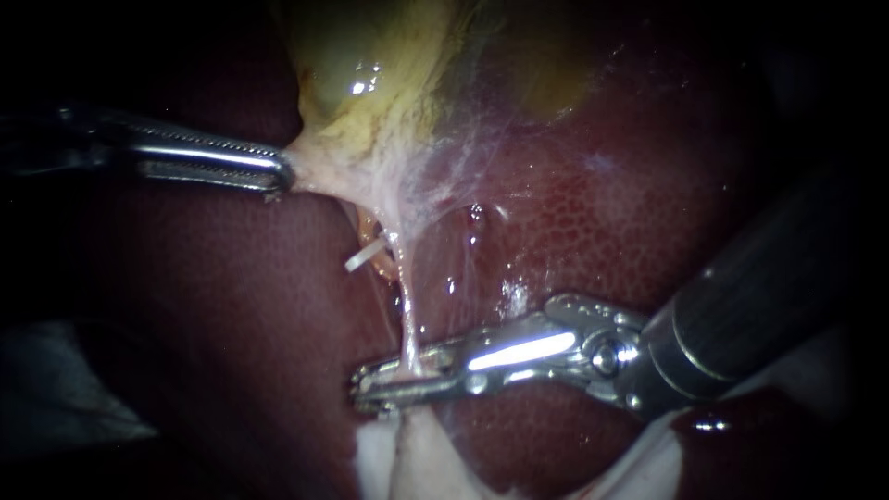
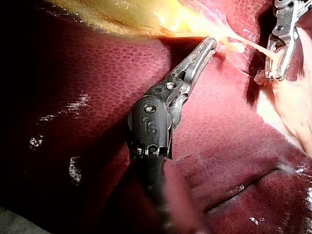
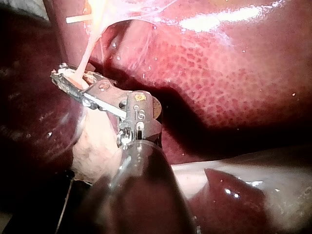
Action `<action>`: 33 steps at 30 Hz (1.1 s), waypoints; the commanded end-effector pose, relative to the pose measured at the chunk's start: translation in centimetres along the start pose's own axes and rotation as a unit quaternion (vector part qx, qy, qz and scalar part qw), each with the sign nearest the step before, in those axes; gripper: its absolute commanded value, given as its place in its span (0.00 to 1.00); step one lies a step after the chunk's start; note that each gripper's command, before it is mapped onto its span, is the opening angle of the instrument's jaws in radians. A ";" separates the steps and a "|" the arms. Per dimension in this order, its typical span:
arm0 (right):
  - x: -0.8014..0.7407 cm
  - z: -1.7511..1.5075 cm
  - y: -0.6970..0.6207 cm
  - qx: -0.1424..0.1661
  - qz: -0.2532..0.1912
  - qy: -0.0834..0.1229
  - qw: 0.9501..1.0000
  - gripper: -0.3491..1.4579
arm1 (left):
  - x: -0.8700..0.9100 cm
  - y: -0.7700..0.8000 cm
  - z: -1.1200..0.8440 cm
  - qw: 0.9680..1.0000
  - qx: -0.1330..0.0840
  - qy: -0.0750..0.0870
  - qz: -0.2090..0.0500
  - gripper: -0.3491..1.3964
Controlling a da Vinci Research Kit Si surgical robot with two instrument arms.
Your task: Going back first clip right tube
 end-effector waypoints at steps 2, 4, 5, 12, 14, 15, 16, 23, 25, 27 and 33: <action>0.00 0.02 0.02 -0.001 0.000 0.000 1.000 0.08 | 0.00 0.00 0.00 1.000 0.000 0.000 0.000 0.00; 0.01 0.04 0.04 -0.004 -0.024 0.003 1.000 0.24 | 0.00 0.00 0.00 1.000 0.000 0.000 0.000 0.00; 0.01 0.05 0.05 -0.007 -0.030 0.005 1.000 0.31 | 0.00 0.00 0.00 1.000 0.000 0.000 0.000 0.00; 0.04 0.03 0.22 -0.061 -0.065 0.011 0.996 0.45 | 0.00 -0.01 0.00 1.000 0.000 0.000 0.000 0.00; 0.05 -0.02 0.30 -0.094 -0.069 0.022 0.993 0.46 | 0.00 -0.01 -0.01 1.000 0.000 0.000 0.000 0.00; 0.05 -0.06 0.33 -0.101 -0.074 0.023 0.992 0.46 | 0.00 -0.01 -0.01 1.000 0.000 0.000 0.000 0.00; 0.06 -0.10 0.37 -0.111 -0.075 0.024 0.991 0.47 | 0.00 -0.01 -0.01 1.000 -0.001 0.000 0.000 0.00; 0.07 -0.35 0.41 -0.134 -0.095 0.020 0.986 0.47 | -0.01 -0.01 -0.03 1.000 -0.001 0.000 0.000 0.00; 0.08 -0.42 0.36 -0.136 -0.108 0.015 0.985 0.47 | -0.01 -0.01 -0.04 1.000 -0.001 0.000 0.000 0.00; 0.09 -0.51 0.29 -0.139 -0.147 0.000 0.979 0.47 | -0.01 -0.01 -0.05 1.000 -0.002 0.000 0.000 0.00; 0.24 -0.89 -0.05 -0.156 -0.263 -0.066 0.950 0.47 | -0.01 -0.01 -0.06 1.000 -0.002 0.000 0.000 0.00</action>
